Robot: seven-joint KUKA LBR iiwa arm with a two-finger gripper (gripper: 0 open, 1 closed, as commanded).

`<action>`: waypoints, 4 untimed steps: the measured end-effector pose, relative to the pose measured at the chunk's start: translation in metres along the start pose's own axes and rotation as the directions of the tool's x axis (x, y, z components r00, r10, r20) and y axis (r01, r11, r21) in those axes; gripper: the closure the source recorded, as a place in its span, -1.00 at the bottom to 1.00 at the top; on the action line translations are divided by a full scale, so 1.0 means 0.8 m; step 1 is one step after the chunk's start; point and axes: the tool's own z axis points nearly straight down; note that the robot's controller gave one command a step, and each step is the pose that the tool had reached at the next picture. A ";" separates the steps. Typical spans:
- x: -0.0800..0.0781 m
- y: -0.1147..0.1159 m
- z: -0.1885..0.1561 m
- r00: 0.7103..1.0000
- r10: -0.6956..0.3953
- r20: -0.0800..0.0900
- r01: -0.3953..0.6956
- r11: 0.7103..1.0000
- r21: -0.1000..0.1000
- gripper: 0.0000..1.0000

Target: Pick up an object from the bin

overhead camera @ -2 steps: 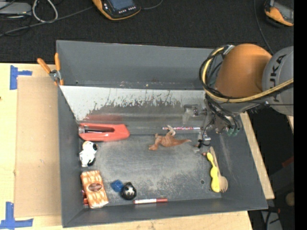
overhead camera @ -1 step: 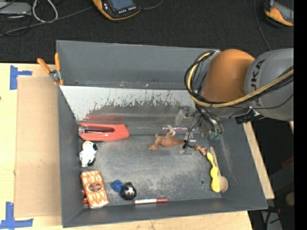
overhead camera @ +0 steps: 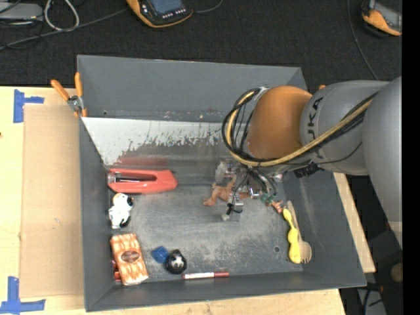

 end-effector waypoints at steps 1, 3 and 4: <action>0.007 -0.043 0.017 1.000 0.027 -0.005 -0.027 1.000 0.000 -1.00; -0.018 -0.081 0.021 0.998 0.070 -0.005 -0.070 0.998 -0.003 1.00; -0.002 -0.074 -0.067 0.995 0.096 -0.011 -0.096 0.995 -0.004 1.00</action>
Offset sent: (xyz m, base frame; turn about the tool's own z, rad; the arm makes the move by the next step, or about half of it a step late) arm 0.0145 -0.0648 -0.0162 0.0668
